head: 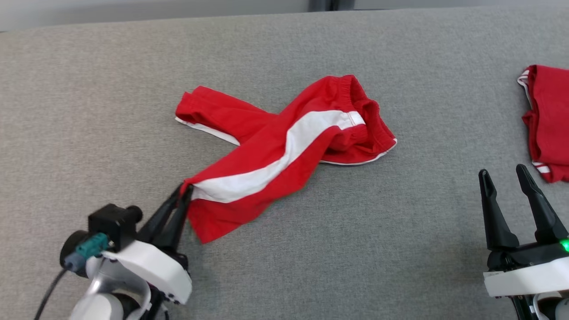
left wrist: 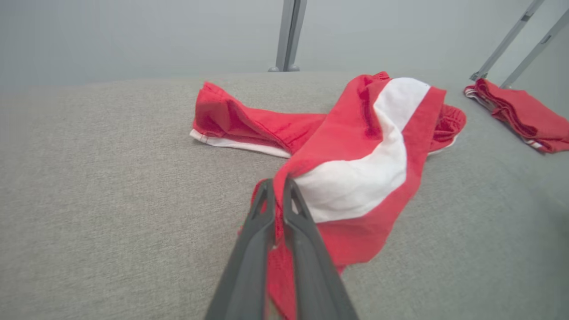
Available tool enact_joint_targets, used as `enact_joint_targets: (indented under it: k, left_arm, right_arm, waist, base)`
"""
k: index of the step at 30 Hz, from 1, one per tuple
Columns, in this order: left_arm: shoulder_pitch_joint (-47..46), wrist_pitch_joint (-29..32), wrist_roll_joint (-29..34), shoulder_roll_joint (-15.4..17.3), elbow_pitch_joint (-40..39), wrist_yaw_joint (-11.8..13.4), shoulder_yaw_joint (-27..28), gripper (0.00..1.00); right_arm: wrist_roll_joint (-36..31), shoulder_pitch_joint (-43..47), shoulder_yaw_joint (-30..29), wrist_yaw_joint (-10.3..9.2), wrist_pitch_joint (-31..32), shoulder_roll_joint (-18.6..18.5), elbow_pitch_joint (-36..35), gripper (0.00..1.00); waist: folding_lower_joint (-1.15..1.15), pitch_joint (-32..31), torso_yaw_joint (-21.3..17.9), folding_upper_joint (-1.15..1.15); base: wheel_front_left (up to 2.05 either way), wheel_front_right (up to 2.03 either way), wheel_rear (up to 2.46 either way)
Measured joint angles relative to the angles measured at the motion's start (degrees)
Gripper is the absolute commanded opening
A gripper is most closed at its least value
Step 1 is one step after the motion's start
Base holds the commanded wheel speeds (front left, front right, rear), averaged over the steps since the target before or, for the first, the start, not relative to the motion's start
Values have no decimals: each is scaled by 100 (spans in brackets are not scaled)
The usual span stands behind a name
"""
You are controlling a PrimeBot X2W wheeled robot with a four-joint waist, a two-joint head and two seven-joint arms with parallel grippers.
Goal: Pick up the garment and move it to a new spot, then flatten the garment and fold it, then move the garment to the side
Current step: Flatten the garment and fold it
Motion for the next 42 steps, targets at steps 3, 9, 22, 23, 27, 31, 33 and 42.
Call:
enact_joint_targets:
  k: [3, 9, 22, 23, 27, 31, 33, 42]
  left_arm:
    - [-240, -68, -122, 1, 497, -12, 143, 0]
    - [-511, -316, -232, -74, 1362, -65, 248, 46]
    - [-470, -2224, -29, -558, 1450, 370, 760, 100]
    - [-465, -2271, 55, -563, 1406, 425, 811, 100]
    - [-435, -2338, 289, -609, 1187, 501, 905, 100]
    - [-168, -2350, 621, -599, 950, 543, 888, 100]
    - [41, -2351, 694, -563, 925, 546, 833, 100]
    - [552, -2205, 781, -482, 792, 653, 750, 100]
  right_arm:
    - [12, -80, 26, 0, -8, -5, 4, 100]
    - [43, -122, 76, 0, -60, -3, 53, 100]
    - [-13, -137, -4, 0, -49, -74, 171, 100]
    - [-19, -134, -1, 0, -48, -76, 164, 100]
    - [-49, -76, -8, 0, 10, -89, 157, 100]
    - [-74, -37, 13, 0, 89, -98, 163, 100]
    - [-82, 24, 56, 0, 131, -96, 166, 100]
    - [-102, 177, 44, 0, 156, -77, 158, 100]
  waist:
    - [0, 117, -104, 0]
    - [0, 293, -265, 0]
    - [0, -79, -72, 0]
    - [0, -131, -45, 0]
    - [0, -301, 33, 0]
    - [0, -530, 122, 0]
    - [0, -645, 146, 0]
    - [0, -916, 226, 0]
  base:
    - [0, 0, 0]
    - [0, 0, 0]
    - [0, 0, 0]
    - [0, 0, 0]
    - [0, 0, 0]
    - [0, 0, 0]
    - [0, 0, 0]
    - [0, 0, 0]
